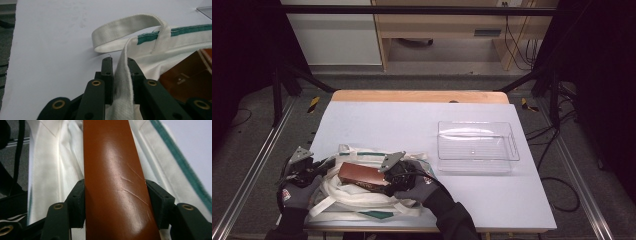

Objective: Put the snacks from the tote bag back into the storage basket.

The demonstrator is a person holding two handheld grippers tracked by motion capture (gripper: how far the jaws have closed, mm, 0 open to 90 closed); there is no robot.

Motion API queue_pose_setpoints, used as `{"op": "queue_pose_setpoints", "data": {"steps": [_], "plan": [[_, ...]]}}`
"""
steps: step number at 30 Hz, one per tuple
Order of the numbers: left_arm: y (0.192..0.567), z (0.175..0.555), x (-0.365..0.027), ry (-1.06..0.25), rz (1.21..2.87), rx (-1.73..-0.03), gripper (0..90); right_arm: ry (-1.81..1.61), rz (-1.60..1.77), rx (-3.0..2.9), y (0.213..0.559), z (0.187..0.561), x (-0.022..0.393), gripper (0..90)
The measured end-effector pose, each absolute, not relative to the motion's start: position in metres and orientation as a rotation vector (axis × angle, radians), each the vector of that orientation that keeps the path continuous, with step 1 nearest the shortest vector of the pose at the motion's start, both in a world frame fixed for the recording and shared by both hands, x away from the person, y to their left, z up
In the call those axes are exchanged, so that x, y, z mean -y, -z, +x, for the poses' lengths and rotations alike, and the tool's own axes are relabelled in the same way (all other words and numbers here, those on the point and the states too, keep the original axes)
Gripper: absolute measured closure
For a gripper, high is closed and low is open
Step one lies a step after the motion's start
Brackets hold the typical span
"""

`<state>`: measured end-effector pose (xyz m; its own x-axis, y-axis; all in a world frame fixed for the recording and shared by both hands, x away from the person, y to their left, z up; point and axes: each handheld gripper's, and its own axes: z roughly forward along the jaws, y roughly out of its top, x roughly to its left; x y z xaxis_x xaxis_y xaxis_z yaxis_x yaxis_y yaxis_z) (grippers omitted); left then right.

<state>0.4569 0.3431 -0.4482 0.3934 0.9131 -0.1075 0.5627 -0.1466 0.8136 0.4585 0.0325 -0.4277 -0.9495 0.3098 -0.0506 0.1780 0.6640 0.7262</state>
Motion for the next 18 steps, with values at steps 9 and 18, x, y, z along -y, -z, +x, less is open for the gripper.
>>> {"op": "queue_pose_setpoints", "data": {"steps": [9, 18], "plan": [[0.448, 0.456, -0.344, -0.543, 1.817, -1.258, 69.7, -1.246, 0.413, -2.674, 0.394, 0.453, -0.019, 42.9], [0.438, 0.452, -0.343, -0.588, 1.792, -1.212, 60.5, -1.273, 0.467, -2.632, 0.378, 0.451, 0.005, 43.3]]}}
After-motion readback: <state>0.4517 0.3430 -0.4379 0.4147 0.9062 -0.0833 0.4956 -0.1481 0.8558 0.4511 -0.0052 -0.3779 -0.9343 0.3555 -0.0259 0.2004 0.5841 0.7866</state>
